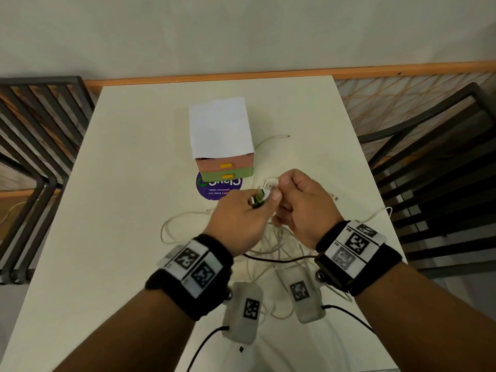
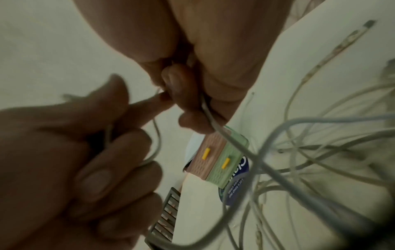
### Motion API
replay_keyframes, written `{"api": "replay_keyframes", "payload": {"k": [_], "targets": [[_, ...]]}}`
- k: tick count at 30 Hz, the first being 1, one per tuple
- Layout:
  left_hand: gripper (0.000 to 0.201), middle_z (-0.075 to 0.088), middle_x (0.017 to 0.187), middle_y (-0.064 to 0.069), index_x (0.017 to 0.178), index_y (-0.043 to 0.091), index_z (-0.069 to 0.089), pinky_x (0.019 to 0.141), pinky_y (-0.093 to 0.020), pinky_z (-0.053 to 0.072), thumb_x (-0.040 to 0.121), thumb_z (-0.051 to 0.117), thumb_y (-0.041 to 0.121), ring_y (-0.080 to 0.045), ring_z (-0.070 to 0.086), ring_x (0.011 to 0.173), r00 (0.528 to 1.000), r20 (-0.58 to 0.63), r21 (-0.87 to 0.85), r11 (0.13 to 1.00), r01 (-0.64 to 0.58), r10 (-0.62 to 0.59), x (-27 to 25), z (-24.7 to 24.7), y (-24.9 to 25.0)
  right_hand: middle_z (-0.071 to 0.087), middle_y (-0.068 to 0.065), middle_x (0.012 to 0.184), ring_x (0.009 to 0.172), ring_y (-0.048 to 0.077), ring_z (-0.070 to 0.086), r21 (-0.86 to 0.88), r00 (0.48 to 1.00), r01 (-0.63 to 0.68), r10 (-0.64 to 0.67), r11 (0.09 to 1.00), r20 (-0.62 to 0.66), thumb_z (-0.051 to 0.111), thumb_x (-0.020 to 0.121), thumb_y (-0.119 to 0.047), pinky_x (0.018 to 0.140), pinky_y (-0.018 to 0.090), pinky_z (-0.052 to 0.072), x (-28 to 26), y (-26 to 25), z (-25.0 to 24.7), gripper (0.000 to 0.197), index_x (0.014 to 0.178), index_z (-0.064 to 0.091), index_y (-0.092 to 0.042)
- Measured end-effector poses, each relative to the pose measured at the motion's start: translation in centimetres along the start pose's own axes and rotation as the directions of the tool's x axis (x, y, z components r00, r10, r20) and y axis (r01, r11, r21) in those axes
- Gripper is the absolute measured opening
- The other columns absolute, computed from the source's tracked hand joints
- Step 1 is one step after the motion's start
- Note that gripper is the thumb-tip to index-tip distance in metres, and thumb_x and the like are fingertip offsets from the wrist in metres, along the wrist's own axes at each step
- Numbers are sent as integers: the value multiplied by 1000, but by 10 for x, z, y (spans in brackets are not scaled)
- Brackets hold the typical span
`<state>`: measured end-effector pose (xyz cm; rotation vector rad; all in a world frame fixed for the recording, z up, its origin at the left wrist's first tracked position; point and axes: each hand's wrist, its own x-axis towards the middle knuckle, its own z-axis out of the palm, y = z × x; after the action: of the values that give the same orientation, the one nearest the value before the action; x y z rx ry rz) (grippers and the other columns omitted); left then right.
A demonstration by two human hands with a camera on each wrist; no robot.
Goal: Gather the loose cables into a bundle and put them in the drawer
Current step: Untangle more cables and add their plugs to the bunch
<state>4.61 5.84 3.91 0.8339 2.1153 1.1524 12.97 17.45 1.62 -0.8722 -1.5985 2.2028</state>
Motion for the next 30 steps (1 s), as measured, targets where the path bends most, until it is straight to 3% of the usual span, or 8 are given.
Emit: {"api": "replay_keyframes", "payload": {"k": [3,5,8,12,17,21,25,30], "targets": [[41,36,41,14,62,21,51,48,-27,30,98,56,42,-7,33,39,966,-184,-276,953,126,-181,8,9,6,34,5,56,44,16,32,-44,999,18,-16,999,51,45,101,-12,48,28,34,-3,2,6,32,70,49,-14],[28,42,40,15,72,23,59,38,-19,32,98,60,30,-4,38,33,961,-120,-533,833,148,-248,5,15,17,40,8,57,45,16,35,-102,995,23,-13,995,94,47,99,-8,47,28,33,-5,6,7,26,75,57,-12],[10,50,40,15,90,8,72,33,-12,32,94,67,16,-1,42,30,959,-60,-611,770,185,-277,2,19,22,41,8,54,44,14,35,-199,990,25,3,980,138,46,97,-7,47,29,31,-6,9,4,22,83,62,-4],[10,43,42,15,81,13,72,42,-20,34,87,74,21,-5,37,36,871,-285,-690,716,103,-400,18,14,9,39,-6,48,43,12,33,-304,978,23,42,953,205,42,103,-16,50,28,28,-14,9,4,37,68,54,-16],[23,61,57,-5,90,-15,69,39,-16,40,89,70,8,-7,52,38,989,-44,-598,797,86,-140,1,17,10,43,-6,52,52,19,36,-369,971,74,17,926,239,44,93,-22,54,37,32,-19,12,2,32,70,63,-34],[23,50,45,17,99,-3,70,44,-14,35,91,70,18,3,44,38,942,-245,-645,764,16,-227,18,8,5,36,-5,53,50,13,33,-288,976,46,19,956,218,40,102,-24,54,31,34,-22,14,-5,30,80,59,-17],[15,62,58,2,94,-5,73,42,-18,44,89,71,9,-7,53,44,998,-18,-530,847,41,-59,6,18,9,30,2,53,48,13,31,-2,978,-81,80,997,190,44,100,-11,55,31,38,-22,10,-8,25,81,60,-11],[31,60,75,-2,100,-6,69,44,-11,35,90,73,23,3,40,40,951,-273,-581,812,-46,-142,30,4,1,31,4,55,53,19,29,120,964,-135,102,984,245,48,90,-30,66,36,38,-22,11,-17,29,73,58,-9]]}}
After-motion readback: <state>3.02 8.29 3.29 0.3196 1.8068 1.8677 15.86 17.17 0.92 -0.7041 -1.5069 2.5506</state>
